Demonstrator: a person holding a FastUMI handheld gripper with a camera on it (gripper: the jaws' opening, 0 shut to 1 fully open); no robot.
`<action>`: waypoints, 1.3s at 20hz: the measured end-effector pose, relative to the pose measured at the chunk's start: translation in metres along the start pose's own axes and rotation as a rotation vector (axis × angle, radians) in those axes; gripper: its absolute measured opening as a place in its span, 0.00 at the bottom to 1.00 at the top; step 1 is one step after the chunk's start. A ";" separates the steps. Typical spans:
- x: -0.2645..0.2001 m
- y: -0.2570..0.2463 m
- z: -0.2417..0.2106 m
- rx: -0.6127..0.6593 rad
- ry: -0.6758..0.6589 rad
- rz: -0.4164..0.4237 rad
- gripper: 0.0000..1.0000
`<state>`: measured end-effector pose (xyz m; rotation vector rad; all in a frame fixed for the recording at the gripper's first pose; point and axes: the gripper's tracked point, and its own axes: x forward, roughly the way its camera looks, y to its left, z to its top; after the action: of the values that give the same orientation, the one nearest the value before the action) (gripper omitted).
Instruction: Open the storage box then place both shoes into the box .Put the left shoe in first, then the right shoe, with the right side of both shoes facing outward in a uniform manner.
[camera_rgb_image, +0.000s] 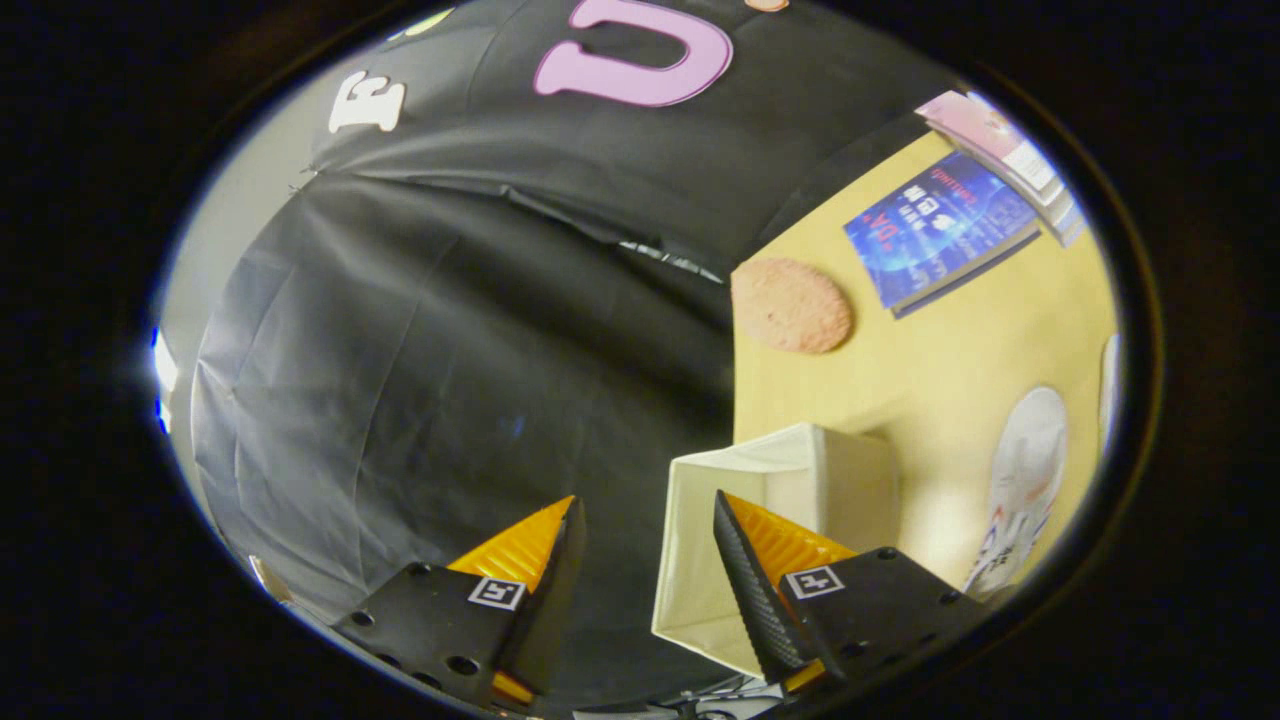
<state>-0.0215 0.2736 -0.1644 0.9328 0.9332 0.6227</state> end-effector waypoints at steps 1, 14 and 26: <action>-0.009 -0.009 0.004 0.004 -0.011 -0.018 0.79; -0.079 -0.154 -0.008 0.037 -0.014 -0.337 0.79; -0.111 -0.269 -0.063 -0.062 0.098 -0.673 0.80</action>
<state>-0.1134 0.0834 -0.3746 0.4840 1.2265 0.1193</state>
